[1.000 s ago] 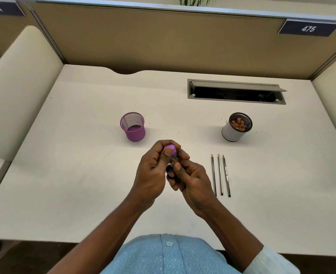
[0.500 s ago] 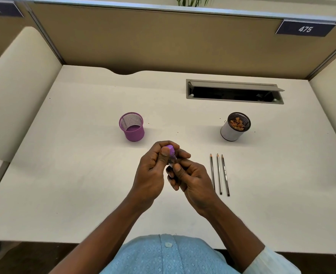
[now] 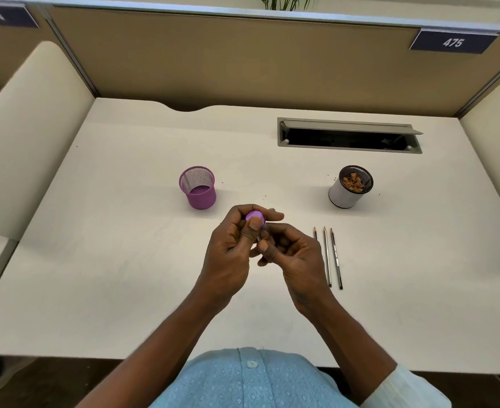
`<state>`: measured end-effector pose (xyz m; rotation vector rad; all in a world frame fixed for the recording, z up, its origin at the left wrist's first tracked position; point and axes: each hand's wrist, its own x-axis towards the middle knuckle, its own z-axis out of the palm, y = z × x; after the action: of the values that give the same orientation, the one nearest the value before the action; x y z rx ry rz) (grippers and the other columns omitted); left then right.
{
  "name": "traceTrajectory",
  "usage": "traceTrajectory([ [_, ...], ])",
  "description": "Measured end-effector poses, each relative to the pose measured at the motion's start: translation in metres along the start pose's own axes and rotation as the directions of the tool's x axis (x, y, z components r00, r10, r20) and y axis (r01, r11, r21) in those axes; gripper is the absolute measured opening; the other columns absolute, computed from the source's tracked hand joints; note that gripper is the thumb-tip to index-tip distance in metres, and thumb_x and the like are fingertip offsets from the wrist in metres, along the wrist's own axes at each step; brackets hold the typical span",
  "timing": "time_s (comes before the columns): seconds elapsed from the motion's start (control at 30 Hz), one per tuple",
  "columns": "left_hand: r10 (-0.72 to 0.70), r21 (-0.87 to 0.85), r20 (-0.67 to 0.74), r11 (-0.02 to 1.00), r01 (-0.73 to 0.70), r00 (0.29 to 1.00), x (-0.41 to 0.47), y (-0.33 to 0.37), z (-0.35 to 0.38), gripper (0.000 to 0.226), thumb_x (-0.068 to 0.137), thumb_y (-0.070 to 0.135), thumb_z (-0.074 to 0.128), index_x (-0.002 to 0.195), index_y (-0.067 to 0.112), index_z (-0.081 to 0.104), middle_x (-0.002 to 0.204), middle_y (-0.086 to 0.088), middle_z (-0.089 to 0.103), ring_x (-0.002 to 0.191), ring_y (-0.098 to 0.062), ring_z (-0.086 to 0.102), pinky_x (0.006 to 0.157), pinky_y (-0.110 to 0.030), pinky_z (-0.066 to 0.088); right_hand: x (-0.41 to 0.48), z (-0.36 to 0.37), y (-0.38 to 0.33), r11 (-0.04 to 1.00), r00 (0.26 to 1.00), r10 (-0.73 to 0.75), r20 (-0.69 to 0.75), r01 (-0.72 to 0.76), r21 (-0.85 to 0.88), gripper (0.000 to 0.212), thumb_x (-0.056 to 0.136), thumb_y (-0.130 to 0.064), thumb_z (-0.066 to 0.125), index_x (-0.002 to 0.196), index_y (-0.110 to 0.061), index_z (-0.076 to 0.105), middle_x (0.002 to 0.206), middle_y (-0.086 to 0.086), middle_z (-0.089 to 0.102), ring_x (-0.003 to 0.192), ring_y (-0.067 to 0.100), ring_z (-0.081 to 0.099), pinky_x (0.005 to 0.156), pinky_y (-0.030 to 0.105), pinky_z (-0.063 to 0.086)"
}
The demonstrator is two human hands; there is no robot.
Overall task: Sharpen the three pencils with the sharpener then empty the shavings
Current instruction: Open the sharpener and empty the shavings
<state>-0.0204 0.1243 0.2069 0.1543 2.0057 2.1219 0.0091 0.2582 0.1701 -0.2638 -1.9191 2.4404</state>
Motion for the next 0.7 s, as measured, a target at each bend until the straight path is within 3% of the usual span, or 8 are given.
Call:
traceTrajectory([
  [0.07,-0.006,-0.006,-0.013,1.000,0.006,1.000,-0.001,0.002,0.000,0.026,0.114,0.015,0.043,0.121,0.003,0.065,0.124,-0.006,0.078,0.111,-0.019,0.075,0.079,-0.027,0.063,-0.001,0.001,-0.001,1.000,0.999,0.006,-0.031,-0.006,0.021,0.028,0.091,0.001,0.074,0.118,0.002,0.067,0.093,0.014,0.081,0.083,0.034,0.079,0.067,0.036,0.062],
  [0.13,-0.020,-0.023,-0.016,1.000,0.020,1.000,-0.004,0.005,-0.001,0.028,0.115,0.016,0.042,0.121,0.002,0.065,0.125,-0.007,0.078,0.102,-0.010,0.076,0.072,-0.023,0.061,-0.002,0.001,-0.002,0.998,1.000,0.029,-0.007,-0.029,0.048,0.025,0.094,-0.008,0.071,0.115,0.004,0.064,0.091,0.016,0.080,0.079,0.036,0.078,0.066,0.036,0.061],
  [0.2,-0.019,-0.027,-0.018,0.999,0.018,1.000,-0.006,0.007,-0.001,0.029,0.115,0.017,0.041,0.119,0.002,0.065,0.124,-0.007,0.078,0.095,-0.016,0.074,0.063,-0.038,0.060,-0.004,0.001,-0.003,0.993,0.997,0.068,0.048,-0.072,0.095,0.030,0.099,-0.020,0.063,0.115,0.005,0.065,0.091,0.020,0.079,0.070,0.034,0.073,0.061,0.034,0.057],
  [0.3,0.003,0.026,-0.033,1.000,-0.002,0.999,-0.007,0.006,-0.004,0.029,0.115,0.019,0.042,0.119,0.006,0.067,0.123,-0.004,0.079,0.105,-0.031,0.072,0.077,-0.054,0.059,-0.007,0.005,-0.001,0.983,0.989,0.127,0.074,-0.136,0.126,0.036,0.103,-0.030,0.054,0.114,0.000,0.069,0.088,0.022,0.074,0.060,0.027,0.060,0.052,0.029,0.048],
  [0.43,0.004,0.016,-0.039,1.000,-0.003,0.999,-0.010,0.004,-0.005,0.029,0.115,0.018,0.041,0.118,0.003,0.066,0.121,-0.005,0.080,0.113,-0.024,0.073,0.075,-0.030,0.062,-0.010,0.011,0.002,0.968,0.987,0.154,0.051,-0.161,0.194,0.035,0.099,-0.026,0.060,0.117,0.003,0.067,0.091,0.020,0.074,0.067,0.025,0.064,0.057,0.031,0.051],
  [0.5,0.010,0.002,-0.043,1.000,-0.010,0.999,-0.010,0.003,-0.005,0.028,0.115,0.018,0.042,0.118,0.003,0.066,0.120,-0.006,0.080,0.114,-0.022,0.073,0.079,-0.027,0.061,-0.011,0.013,0.001,0.956,0.986,0.163,0.041,-0.168,0.241,0.031,0.093,-0.019,0.068,0.116,0.002,0.068,0.094,0.018,0.076,0.075,0.027,0.068,0.063,0.031,0.055],
  [0.6,0.012,0.005,-0.048,1.000,-0.011,0.999,-0.011,0.001,-0.005,0.027,0.115,0.020,0.043,0.117,0.007,0.067,0.120,-0.005,0.080,0.122,-0.023,0.071,0.092,-0.040,0.059,-0.013,0.013,0.002,0.941,0.981,0.191,0.016,-0.188,0.280,0.028,0.086,-0.012,0.073,0.112,-0.002,0.069,0.097,0.015,0.078,0.084,0.029,0.071,0.071,0.033,0.058],
  [0.7,0.000,0.002,-0.055,1.000,0.000,0.998,-0.012,0.000,-0.003,0.026,0.115,0.021,0.043,0.117,0.007,0.066,0.119,-0.006,0.080,0.122,-0.026,0.071,0.095,-0.052,0.057,-0.014,0.013,0.004,0.928,0.974,0.224,0.007,-0.216,0.303,0.031,0.084,-0.012,0.075,0.113,-0.003,0.068,0.099,0.015,0.078,0.086,0.030,0.072,0.074,0.034,0.059],
])
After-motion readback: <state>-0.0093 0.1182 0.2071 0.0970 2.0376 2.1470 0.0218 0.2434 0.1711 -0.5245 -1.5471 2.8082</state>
